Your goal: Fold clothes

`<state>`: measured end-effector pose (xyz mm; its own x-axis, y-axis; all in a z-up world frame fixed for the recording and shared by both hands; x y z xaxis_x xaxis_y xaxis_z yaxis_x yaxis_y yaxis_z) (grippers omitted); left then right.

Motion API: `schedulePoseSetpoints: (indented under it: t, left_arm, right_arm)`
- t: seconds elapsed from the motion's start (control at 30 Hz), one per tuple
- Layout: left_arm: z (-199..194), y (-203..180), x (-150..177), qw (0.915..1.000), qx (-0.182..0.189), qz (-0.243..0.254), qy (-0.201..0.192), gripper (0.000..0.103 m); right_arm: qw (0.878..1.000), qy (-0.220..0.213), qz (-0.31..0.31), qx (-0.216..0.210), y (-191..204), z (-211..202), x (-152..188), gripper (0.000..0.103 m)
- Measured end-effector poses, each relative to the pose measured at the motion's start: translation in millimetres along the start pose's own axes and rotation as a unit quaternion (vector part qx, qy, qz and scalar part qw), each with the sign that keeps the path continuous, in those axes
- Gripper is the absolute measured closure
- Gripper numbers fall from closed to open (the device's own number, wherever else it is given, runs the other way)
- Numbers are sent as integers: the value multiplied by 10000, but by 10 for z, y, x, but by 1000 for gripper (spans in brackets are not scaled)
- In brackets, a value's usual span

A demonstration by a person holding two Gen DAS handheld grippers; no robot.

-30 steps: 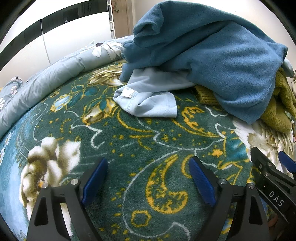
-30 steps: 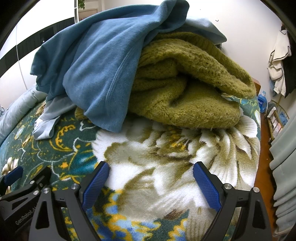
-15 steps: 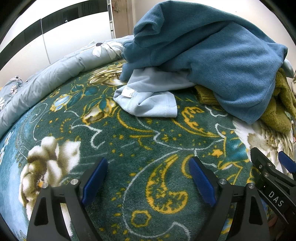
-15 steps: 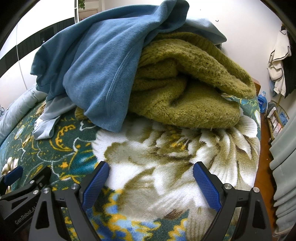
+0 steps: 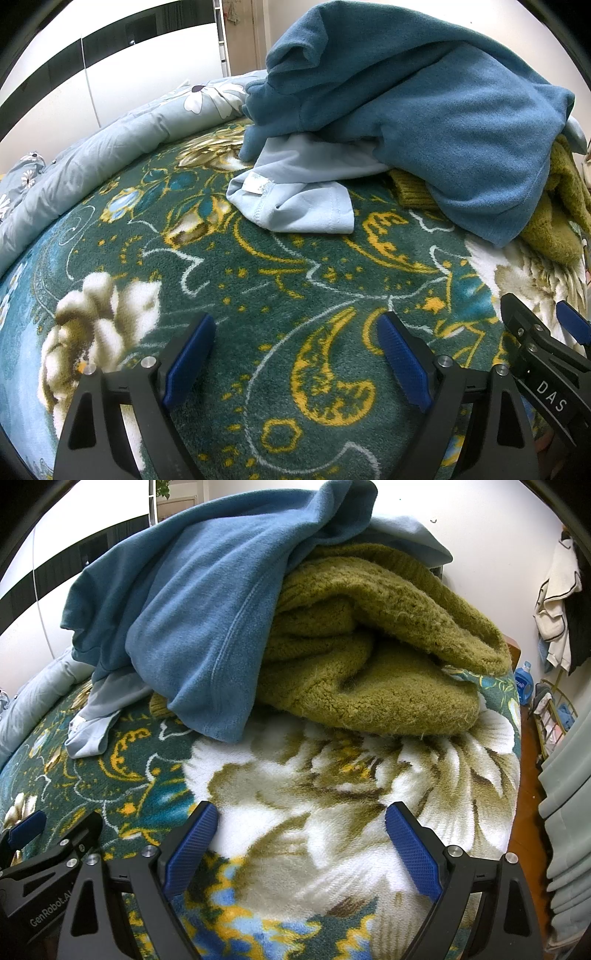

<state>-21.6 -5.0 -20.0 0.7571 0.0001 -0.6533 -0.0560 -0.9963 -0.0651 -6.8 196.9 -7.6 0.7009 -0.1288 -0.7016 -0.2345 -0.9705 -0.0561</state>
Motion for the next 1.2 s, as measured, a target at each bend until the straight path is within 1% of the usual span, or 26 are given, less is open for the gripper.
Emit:
schedulePoseSetpoints:
  t: [0.57, 0.67, 0.83, 0.9, 0.97, 1.03, 1.1, 1.2]
  left_arm:
    - [-3, 1, 6, 10000, 2, -8, 22, 12]
    - [-14, -2, -1, 10000, 7, -9, 15, 12]
    - [-69, 44, -48, 9996, 256, -140, 2, 13]
    - [-141, 49, -72, 9992, 332, -180, -117, 13]
    - [-223, 40, -106, 9991, 320, -166, -226, 13]
    - [-308, 20, -148, 9990, 329, -123, -294, 13]
    - [-401, 7, -197, 9987, 292, -201, -376, 13]
    - [-567, -19, -288, 9978, 364, -145, -537, 13]
  right_arm:
    - [10000, 39, 15, -44, 30, 84, -16, 8]
    - [10000, 45, -34, 18, 28, 78, -27, 8]
    - [9999, 37, -109, 50, 94, 87, -40, 7]
    - [9998, -33, -183, 52, 101, 35, -54, 7]
    - [9995, -179, -261, 65, 110, -49, -70, 7]
    - [9992, -283, -270, 42, 106, -139, -102, 7]
    - [9991, -327, -258, -30, 96, -219, -144, 7]
    - [9987, -439, -251, -78, 57, -372, -212, 7]
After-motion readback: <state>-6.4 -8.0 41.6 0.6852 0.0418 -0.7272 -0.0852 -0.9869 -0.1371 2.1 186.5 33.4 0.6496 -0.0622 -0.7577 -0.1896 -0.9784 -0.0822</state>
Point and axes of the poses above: each gripper's, at about its wrist camera, not at the fingertips, and z roughly the way its jaws point, y to its left, x to its underside, the point moved 3 cm from there along z, roughly the way its jaws point, and after that the axes turned 7 degrees about x, right-handed, at the moved point
